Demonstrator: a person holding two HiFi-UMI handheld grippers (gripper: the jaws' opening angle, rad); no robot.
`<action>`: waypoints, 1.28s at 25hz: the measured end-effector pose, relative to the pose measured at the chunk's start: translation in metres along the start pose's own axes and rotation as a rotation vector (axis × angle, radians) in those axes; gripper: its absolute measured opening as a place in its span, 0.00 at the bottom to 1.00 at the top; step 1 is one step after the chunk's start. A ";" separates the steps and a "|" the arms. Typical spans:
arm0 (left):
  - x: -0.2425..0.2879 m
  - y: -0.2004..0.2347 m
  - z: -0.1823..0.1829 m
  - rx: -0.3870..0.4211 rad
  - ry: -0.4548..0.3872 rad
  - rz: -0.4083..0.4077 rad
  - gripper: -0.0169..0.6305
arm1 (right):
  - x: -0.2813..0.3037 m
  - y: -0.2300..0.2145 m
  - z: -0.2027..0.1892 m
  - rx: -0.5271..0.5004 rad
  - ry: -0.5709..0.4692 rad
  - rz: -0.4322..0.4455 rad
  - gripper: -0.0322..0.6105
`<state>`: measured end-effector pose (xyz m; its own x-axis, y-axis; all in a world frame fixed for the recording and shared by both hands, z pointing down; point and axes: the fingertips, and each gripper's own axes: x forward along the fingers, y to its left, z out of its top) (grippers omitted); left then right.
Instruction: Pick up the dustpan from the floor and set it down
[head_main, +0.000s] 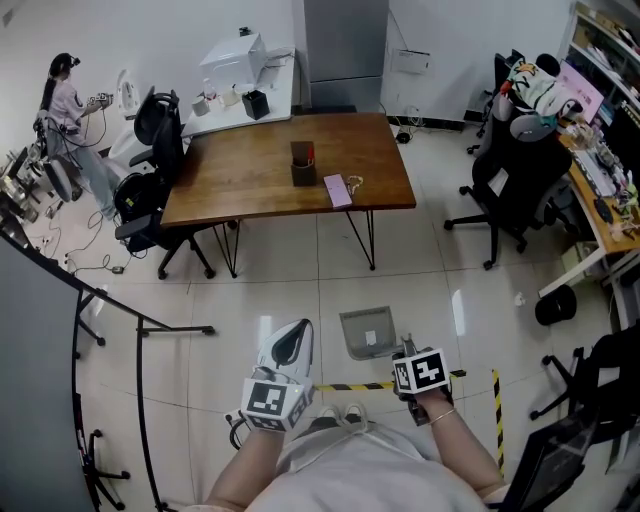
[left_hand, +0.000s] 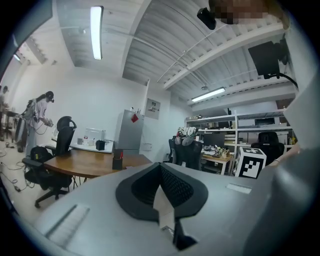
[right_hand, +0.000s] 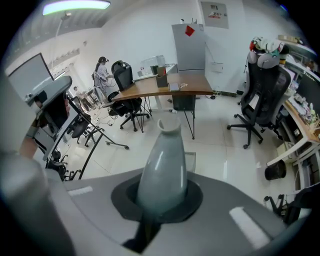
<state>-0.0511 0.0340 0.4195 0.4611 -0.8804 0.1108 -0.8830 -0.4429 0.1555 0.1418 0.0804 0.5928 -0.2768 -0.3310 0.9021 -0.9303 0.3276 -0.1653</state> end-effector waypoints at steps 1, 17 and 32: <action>0.000 0.000 0.001 -0.013 0.000 -0.006 0.05 | 0.000 0.000 0.000 0.001 0.000 0.001 0.05; 0.014 0.013 0.004 0.003 0.002 0.015 0.05 | 0.015 0.006 0.011 -0.005 0.018 0.043 0.05; 0.074 0.090 0.017 -0.029 0.011 0.018 0.05 | 0.071 0.001 0.088 -0.023 0.078 0.080 0.05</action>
<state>-0.0980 -0.0739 0.4246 0.4459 -0.8863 0.1249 -0.8884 -0.4213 0.1821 0.0996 -0.0209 0.6213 -0.3292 -0.2340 0.9148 -0.9001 0.3704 -0.2292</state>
